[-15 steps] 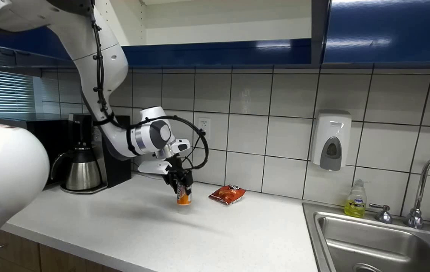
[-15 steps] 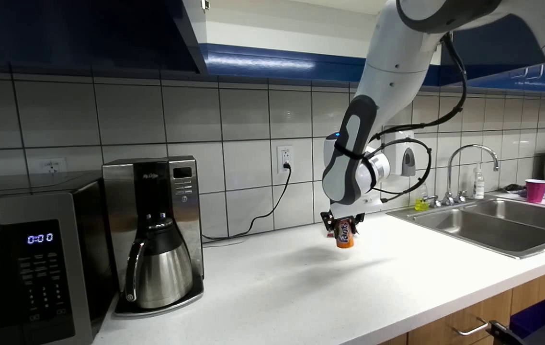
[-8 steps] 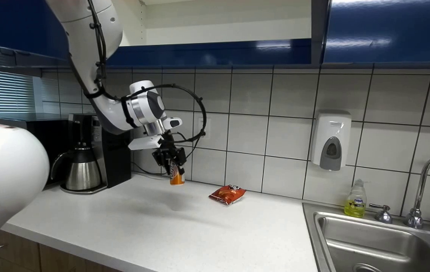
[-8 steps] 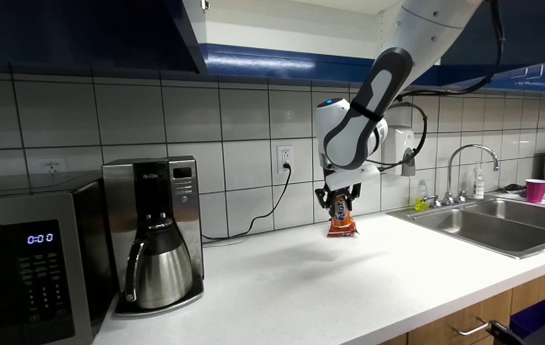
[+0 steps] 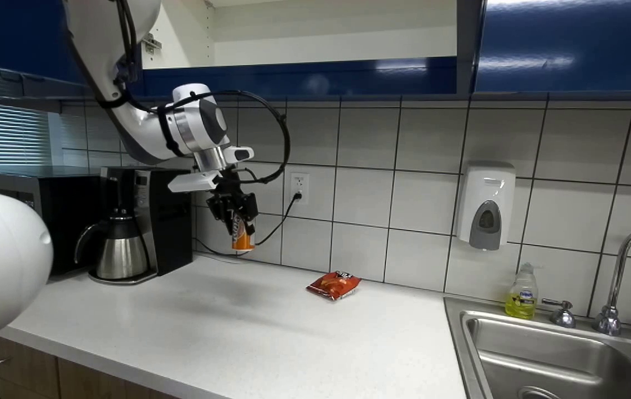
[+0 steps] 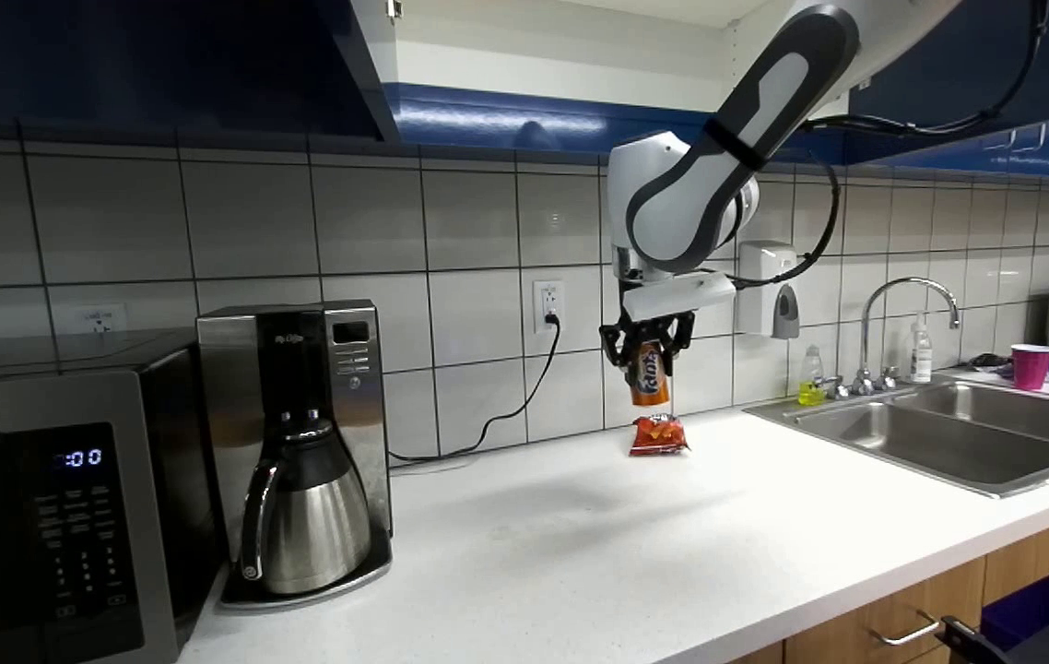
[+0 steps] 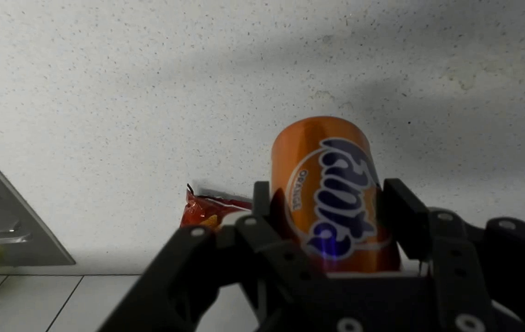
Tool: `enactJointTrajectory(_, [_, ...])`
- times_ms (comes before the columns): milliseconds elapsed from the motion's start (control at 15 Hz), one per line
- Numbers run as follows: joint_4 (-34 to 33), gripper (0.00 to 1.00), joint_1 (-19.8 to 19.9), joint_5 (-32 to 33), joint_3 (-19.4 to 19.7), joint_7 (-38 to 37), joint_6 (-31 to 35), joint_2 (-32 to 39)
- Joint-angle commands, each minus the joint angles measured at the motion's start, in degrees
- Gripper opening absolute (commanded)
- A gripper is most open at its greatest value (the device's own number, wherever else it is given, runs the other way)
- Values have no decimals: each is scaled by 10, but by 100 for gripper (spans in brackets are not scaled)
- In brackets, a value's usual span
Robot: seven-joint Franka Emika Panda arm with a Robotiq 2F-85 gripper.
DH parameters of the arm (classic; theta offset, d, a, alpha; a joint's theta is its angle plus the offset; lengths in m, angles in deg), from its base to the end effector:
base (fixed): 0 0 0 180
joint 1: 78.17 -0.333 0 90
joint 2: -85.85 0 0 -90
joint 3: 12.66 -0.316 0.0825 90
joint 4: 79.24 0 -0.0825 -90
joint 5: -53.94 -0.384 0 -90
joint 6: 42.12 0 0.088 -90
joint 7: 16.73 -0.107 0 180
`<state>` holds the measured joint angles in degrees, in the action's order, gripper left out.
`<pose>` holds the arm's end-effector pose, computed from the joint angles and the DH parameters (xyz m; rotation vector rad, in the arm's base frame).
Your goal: Put the orange can in the open upper cabinet.
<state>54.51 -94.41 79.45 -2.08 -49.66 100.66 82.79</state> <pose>0.5159 0.0531 0.3781 2.8932 -0.2149 0.4296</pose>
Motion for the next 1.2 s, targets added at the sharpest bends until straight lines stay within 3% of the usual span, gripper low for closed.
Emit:
enactJointTrajectory(0, [23,38,59,-30,-73,15,-29,-56])
enactJointTrajectory(467, [21,38,93,-79,-141,24,-71,-118])
enactJointTrajectory(1133, [-3,38,108,-114,-187,28,-132,-186])
